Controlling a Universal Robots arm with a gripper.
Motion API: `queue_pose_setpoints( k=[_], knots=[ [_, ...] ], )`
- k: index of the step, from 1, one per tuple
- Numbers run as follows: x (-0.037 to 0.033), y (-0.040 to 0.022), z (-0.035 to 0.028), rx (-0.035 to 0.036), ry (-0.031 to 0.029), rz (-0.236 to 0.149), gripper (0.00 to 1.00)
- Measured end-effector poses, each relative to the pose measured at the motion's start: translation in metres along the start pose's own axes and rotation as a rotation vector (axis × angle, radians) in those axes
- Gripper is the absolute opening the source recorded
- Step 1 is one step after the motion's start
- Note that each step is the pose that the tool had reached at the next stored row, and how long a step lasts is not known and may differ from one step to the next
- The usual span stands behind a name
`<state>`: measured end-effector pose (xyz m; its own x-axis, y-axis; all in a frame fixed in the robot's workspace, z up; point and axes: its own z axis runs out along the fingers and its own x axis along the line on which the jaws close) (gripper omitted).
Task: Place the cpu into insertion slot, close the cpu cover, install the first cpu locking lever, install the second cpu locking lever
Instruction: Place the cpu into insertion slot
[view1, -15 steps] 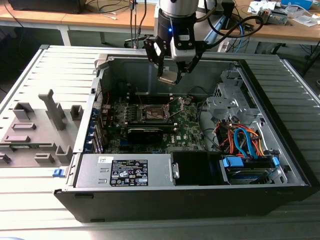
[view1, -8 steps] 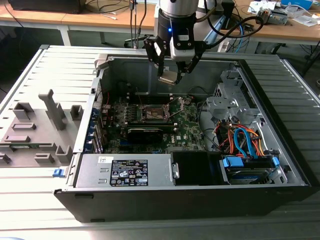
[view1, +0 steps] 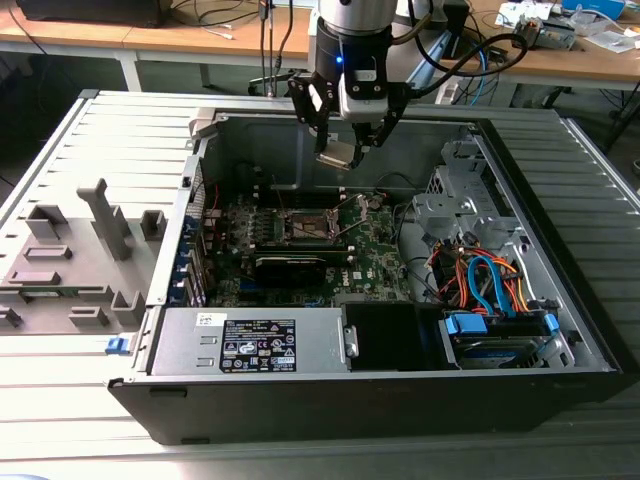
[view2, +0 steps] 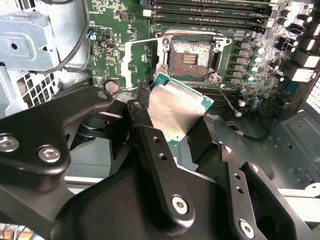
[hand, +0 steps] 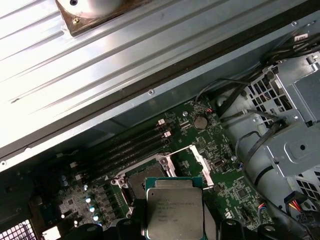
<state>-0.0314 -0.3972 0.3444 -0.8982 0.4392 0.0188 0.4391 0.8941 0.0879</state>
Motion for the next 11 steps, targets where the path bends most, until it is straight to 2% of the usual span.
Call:
queue_pose_setpoints(
  k=[11],
  knots=[
    [0.0000, 0.0000, 0.0000, 0.0000, -0.0020, 0.021, 0.55]
  ],
)
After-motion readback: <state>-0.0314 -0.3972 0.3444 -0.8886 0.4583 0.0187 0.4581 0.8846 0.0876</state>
